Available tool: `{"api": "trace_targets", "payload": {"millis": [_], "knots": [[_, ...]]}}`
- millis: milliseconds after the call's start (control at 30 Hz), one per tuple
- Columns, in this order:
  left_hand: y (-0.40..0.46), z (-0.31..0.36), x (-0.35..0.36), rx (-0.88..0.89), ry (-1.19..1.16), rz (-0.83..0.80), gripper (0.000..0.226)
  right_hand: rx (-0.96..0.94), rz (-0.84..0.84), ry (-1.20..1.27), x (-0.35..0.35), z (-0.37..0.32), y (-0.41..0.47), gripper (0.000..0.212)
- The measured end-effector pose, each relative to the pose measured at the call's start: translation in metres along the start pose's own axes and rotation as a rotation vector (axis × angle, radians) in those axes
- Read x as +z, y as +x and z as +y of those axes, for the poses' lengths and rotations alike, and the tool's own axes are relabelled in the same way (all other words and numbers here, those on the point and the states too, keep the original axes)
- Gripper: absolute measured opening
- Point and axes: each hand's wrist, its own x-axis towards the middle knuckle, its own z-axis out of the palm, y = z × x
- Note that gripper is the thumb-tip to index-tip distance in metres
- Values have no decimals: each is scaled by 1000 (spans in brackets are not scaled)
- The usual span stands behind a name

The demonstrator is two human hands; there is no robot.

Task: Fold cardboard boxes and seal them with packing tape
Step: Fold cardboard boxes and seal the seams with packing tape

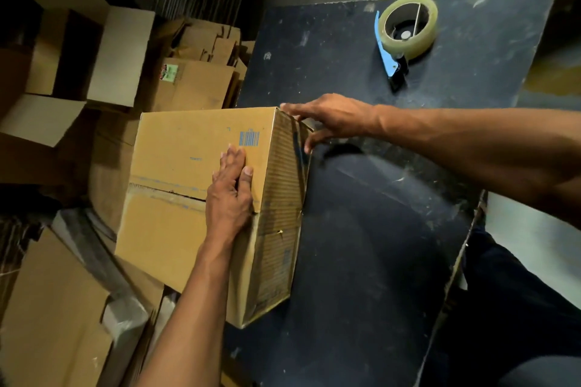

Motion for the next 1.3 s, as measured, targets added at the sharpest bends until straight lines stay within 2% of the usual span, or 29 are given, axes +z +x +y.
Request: {"api": "trace_targets", "payload": {"millis": [67, 167, 233, 333, 467, 600, 700, 767, 933, 1033, 1100, 1233, 1300], "knots": [[0, 1, 1, -1, -4, -4, 46, 68, 53, 107, 5, -9, -4, 99], [0, 1, 0, -5, -14, -2, 46, -22, 173, 177, 16, -33, 6, 74], [1, 0, -1, -17, -15, -14, 46, -37, 151, 133, 27, -40, 14, 64], [2, 0, -3, -16, -17, -23, 46, -20, 116, 137, 25, -37, 17, 67], [1, 2, -4, -24, -26, -23, 47, -66, -7, 60, 6, -35, 11, 88], [0, 3, -4, -26, -8, -14, 46, -146, 177, -151, 13, -60, 22, 79], [-2, 7, -6, -23, -17, -25, 46, -255, 212, -262, 26, -62, 23, 70], [-12, 8, -9, -13, -47, 25, 44, -292, 223, -273, 28, -56, 22, 67], [-86, 1, -13, -187, -83, 220, 36, -196, 133, -319, 8, -69, 12, 74], [-139, -15, -10, -280, -57, 330, 36, -80, 159, -354, 12, -88, -3, 88], [-170, -33, -7, -367, -62, 397, 36, -28, 195, -396, 22, -96, -11, 88], [-212, -60, -9, -443, -92, 401, 37, -43, 180, -442, 30, -92, -15, 83], [-219, -68, -18, -473, -54, 350, 41, -85, 91, -504, 23, -85, -17, 92]]}}
